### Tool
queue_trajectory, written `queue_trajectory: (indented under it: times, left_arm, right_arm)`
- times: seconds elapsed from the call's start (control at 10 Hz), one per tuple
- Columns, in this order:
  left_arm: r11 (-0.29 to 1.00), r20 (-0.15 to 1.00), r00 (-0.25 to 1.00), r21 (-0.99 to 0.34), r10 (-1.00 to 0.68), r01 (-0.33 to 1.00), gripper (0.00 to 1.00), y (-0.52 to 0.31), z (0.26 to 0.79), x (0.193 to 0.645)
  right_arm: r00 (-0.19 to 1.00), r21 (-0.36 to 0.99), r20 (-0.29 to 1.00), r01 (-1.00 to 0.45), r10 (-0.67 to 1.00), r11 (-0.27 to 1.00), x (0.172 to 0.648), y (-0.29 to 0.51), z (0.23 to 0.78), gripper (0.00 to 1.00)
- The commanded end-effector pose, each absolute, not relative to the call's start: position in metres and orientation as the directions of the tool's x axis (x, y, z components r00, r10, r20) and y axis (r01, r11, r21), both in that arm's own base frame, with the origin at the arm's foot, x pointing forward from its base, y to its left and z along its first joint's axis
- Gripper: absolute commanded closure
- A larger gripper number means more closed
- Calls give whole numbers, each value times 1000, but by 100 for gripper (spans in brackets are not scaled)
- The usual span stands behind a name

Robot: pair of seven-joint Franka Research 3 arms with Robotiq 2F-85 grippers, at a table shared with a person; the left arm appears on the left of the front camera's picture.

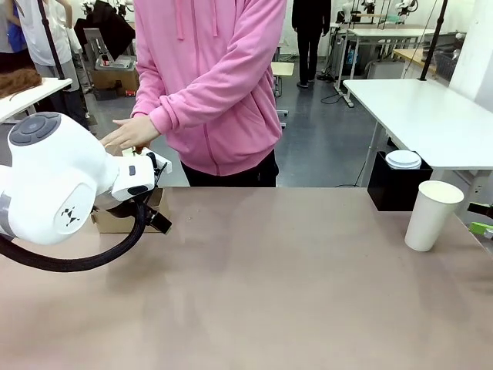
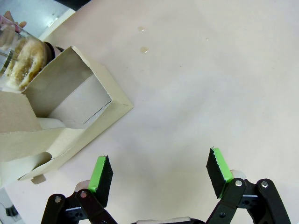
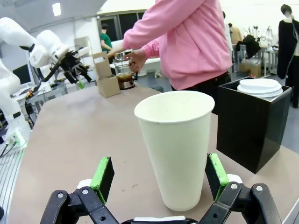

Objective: Pour a drink into a cup and package it in a carrier.
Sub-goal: Pick up the 600 ml Paper Cup and place it in the middle top area of the table.

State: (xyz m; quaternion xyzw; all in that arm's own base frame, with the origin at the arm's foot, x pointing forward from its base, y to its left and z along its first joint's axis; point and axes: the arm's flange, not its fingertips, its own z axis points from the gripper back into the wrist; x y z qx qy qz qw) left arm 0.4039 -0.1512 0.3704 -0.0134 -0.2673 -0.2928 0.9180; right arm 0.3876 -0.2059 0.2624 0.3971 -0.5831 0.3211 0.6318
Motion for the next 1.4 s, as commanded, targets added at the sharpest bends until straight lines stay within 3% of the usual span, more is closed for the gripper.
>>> queue_trajectory:
  times: [0.0, 0.7, 1.3]
  left_arm:
    - [828, 499, 685, 131, -530, 545, 0, -151, 371, 404]
    - [828, 499, 685, 131, -530, 545, 0, -151, 371, 404]
    - [828, 499, 685, 131, -530, 545, 0, -151, 371, 404]
  right_arm:
    - [69, 85, 996, -877, -50, 473, 392, -196, 261, 0]
    - [80, 105, 994, -814, -69, 572, 408, -167, 251, 0]
    - [116, 120, 992, -809, -43, 575, 424, -146, 239, 0]
